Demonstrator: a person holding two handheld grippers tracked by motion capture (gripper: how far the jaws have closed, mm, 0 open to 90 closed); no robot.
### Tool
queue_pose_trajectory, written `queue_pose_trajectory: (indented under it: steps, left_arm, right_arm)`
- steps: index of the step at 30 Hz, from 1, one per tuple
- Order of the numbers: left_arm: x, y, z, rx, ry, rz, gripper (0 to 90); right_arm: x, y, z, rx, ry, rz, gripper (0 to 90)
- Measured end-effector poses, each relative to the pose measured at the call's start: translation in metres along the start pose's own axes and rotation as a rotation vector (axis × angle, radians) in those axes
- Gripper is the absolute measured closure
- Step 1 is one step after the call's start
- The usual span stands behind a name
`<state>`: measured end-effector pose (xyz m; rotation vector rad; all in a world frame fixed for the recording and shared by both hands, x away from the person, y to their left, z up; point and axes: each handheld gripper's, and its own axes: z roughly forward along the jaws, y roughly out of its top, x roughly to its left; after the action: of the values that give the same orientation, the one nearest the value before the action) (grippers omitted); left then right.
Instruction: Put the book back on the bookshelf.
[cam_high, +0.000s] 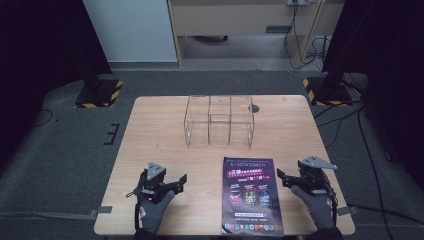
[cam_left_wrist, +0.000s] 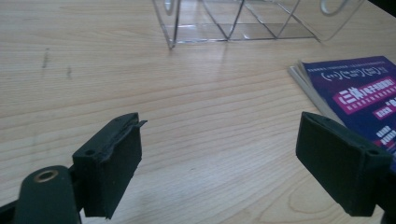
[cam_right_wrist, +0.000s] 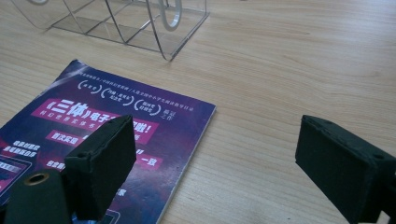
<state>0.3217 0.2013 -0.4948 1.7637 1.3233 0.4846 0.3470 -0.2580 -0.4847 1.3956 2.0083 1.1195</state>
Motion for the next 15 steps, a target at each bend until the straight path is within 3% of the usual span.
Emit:
queue_pose_trajectory:
  steps: [15]
  left_arm:
    - [-0.033,0.001,0.017,0.017,-0.073,0.027,17.0]
  right_arm:
    - [0.010,-0.004,0.008,0.015,0.032,-0.016,13.3]
